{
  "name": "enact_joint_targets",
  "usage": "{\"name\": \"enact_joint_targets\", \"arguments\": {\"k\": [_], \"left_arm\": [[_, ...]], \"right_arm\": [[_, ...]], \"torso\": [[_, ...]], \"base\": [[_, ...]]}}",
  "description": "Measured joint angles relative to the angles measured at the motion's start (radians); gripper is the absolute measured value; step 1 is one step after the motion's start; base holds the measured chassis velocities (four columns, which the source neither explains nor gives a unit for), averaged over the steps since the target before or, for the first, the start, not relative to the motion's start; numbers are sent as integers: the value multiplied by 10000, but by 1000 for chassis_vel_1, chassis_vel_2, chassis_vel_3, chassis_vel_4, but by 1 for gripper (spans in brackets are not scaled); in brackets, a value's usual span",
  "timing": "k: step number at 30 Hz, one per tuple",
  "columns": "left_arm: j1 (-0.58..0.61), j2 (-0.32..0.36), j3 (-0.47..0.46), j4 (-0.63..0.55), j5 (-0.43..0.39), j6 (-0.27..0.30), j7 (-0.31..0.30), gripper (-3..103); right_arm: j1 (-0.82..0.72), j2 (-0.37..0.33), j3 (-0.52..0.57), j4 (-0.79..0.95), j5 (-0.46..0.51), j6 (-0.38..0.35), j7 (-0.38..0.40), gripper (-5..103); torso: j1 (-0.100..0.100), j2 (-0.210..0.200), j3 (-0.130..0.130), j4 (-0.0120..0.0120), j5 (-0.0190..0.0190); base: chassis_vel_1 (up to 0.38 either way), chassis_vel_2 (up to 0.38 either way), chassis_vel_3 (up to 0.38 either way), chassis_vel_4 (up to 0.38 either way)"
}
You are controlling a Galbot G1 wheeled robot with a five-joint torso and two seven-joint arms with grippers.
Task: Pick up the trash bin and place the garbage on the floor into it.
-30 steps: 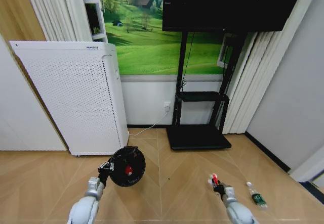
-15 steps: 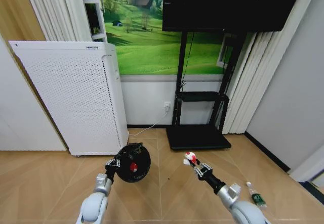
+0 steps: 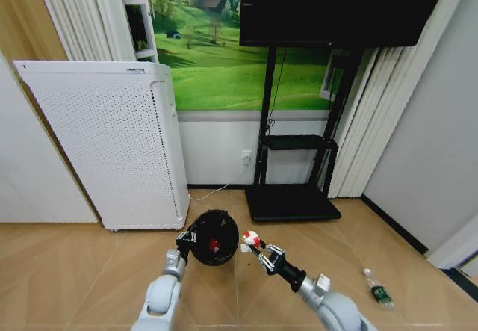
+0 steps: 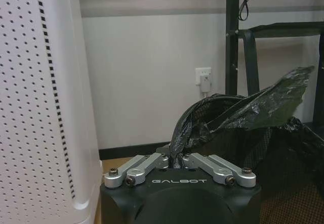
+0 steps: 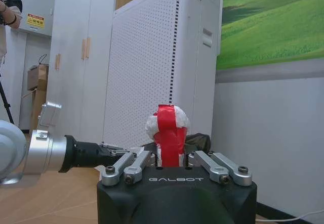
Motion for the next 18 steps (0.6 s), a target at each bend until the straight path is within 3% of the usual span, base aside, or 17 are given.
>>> {"name": "enact_joint_targets", "arguments": {"k": [7,18], "left_arm": [[-104,-355,308,379,275,-94,-23,6],[-22,-512,469,405,404,-114,-18,6]], "right_arm": [[1388,910,-1351,-1102,-189,-38,291,24],[2046,1510,-2007,-1659,-267,-250,615,24]], "torso": [[0,0,1,1,-1],[0,0,0,1,-1]], "base": [[0,0,0,0],[0,0,0,0]]}}
